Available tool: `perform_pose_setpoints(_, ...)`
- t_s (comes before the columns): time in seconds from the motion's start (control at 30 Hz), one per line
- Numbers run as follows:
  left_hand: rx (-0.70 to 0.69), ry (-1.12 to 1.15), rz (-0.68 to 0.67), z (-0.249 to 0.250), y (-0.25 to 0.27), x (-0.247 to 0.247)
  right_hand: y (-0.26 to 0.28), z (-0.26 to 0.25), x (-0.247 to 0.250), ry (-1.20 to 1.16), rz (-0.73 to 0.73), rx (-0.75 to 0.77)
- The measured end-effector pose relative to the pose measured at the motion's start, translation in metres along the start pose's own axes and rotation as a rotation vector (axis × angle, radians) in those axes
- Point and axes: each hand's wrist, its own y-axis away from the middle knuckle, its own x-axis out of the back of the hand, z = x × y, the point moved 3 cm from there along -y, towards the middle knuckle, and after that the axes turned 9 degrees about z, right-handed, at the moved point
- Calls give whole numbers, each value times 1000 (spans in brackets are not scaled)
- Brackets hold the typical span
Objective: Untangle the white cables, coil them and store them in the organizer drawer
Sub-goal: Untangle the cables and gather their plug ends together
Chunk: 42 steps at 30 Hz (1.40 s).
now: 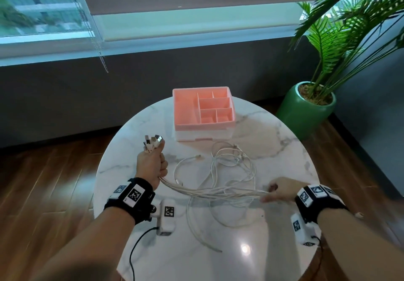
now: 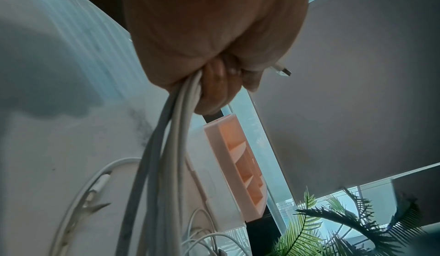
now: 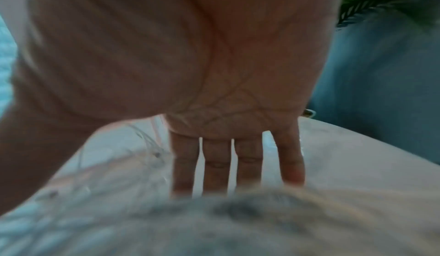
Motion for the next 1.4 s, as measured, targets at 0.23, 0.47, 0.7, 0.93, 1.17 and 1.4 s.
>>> perform_pose_setpoints(0.23,-9,-68,21,-9,-5,1,-34,-111,65,-150,523,276)
perform_pose_setpoints(0.47,-9,-99,8,-9,-5,5,-107,-180,14,69,339,300)
perform_pose_setpoints(0.7,-7,-58,21,-5,-3,8,-112,-161,-23,186,497,2)
perform_pose_setpoints(0.93,-7,-33,1,-5,1,3,-105,-151,-24,180,385,13)
perform_pose_setpoints(1.17,-25,-15,-34,2,9,-5,-63,-181,72,-741,682,112)
perform_pose_setpoints(1.4,-60,19,-71,11,19,-15,2,-219,156,-1414,603,375)
